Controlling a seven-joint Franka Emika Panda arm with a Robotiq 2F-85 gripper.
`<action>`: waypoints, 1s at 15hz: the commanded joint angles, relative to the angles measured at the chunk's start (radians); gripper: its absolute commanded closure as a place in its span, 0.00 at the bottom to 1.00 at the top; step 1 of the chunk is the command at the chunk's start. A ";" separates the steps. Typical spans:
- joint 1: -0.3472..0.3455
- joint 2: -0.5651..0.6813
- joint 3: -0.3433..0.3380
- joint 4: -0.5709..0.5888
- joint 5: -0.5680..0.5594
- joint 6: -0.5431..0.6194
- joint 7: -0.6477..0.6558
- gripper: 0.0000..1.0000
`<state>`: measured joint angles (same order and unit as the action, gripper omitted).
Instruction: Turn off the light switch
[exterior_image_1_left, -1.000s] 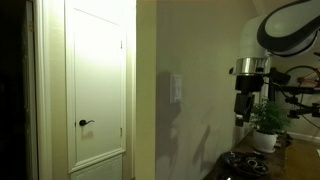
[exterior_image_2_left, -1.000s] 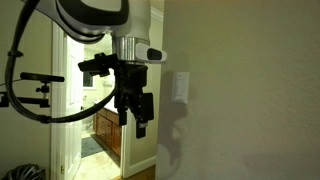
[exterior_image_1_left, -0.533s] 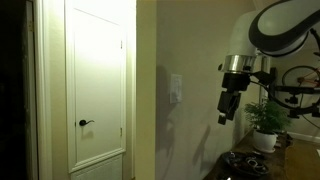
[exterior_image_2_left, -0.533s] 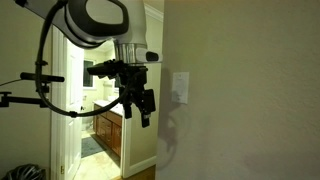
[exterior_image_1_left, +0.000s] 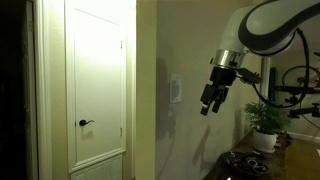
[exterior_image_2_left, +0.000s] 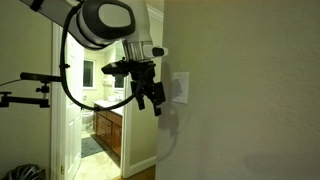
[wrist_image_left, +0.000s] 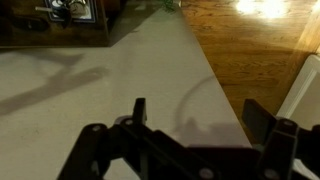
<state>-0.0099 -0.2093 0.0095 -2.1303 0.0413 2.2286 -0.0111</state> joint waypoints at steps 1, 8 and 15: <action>0.007 0.042 -0.001 0.050 0.023 0.066 0.047 0.31; 0.005 0.082 0.002 0.092 0.026 0.203 0.106 0.78; 0.006 0.108 0.008 0.111 0.015 0.308 0.137 1.00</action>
<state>-0.0098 -0.1279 0.0139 -2.0400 0.0543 2.4884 0.0953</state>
